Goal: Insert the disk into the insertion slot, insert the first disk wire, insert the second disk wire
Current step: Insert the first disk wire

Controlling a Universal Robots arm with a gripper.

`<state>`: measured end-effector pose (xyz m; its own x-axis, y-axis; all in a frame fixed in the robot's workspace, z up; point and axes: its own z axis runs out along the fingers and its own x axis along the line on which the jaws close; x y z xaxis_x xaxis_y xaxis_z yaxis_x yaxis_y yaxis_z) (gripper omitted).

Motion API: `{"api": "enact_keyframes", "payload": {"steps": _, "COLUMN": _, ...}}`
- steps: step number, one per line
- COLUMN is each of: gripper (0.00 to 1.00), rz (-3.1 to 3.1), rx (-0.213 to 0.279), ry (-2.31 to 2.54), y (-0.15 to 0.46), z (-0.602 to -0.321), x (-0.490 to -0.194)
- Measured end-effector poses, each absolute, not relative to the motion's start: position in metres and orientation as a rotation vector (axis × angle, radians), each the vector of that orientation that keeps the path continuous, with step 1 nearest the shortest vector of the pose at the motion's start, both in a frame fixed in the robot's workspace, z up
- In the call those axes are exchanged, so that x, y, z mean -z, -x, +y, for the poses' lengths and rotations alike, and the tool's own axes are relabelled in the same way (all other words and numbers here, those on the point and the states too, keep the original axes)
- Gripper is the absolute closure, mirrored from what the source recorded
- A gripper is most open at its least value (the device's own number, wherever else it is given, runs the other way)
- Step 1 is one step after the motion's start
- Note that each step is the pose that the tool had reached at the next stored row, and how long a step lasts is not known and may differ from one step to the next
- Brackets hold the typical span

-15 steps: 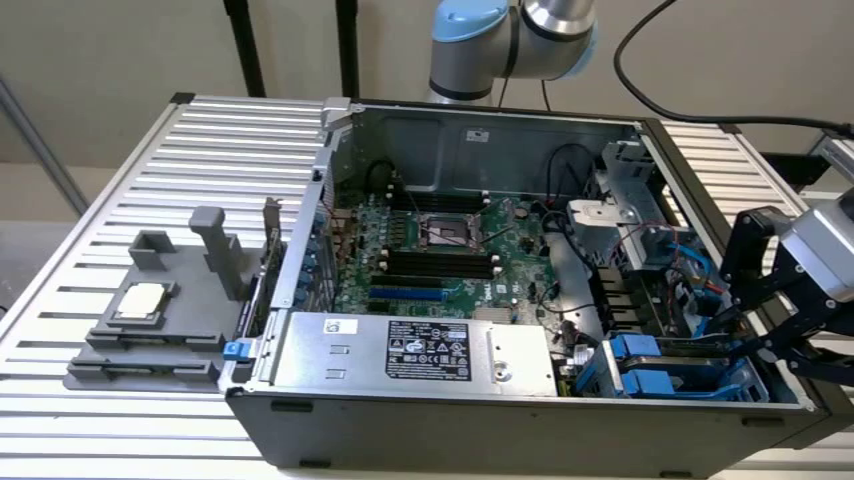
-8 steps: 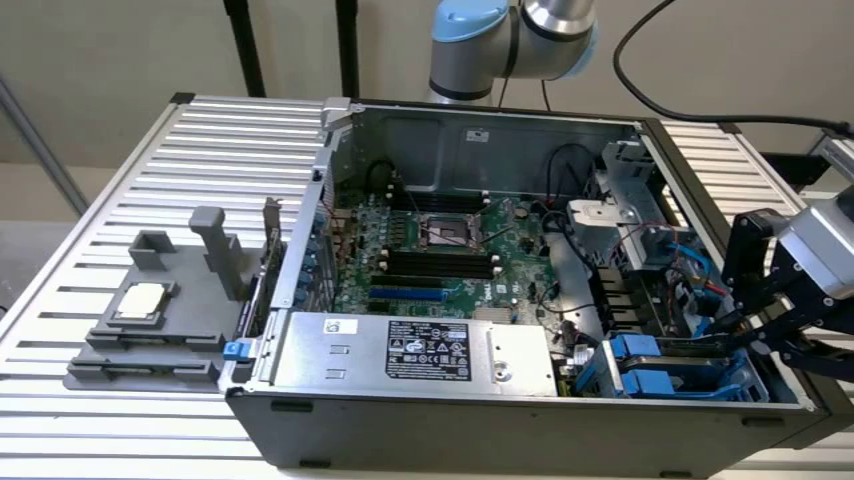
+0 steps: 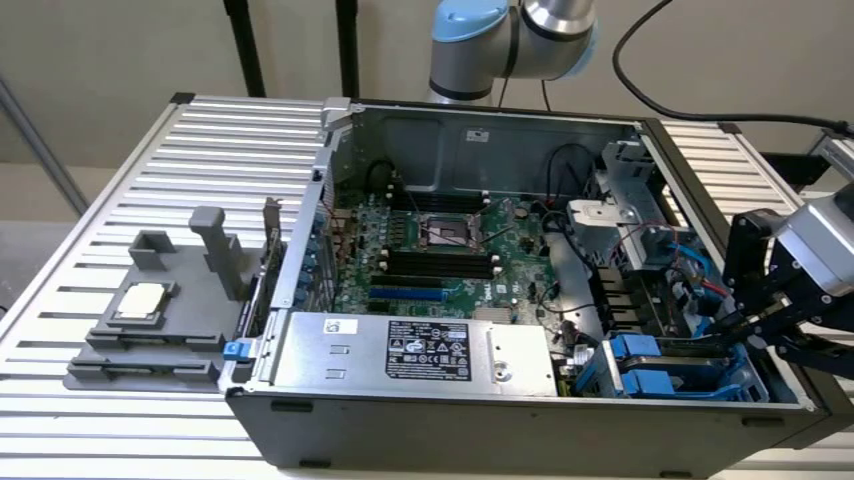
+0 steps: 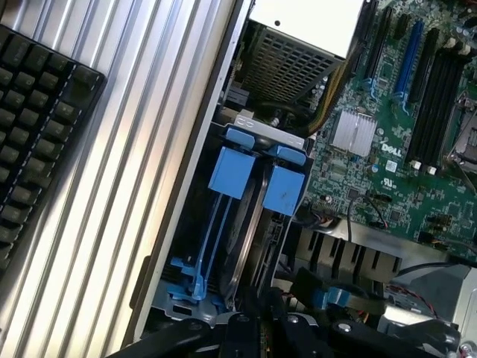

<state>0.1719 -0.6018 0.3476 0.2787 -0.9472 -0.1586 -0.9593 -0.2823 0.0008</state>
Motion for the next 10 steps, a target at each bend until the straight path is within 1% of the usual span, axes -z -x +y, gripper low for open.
{"api": "enact_keyframes", "payload": {"steps": 10, "gripper": 0.84, "rz": 1.825, "rx": -0.195, "ry": 2.432, "y": -0.155, "z": -0.602, "x": -0.352}}
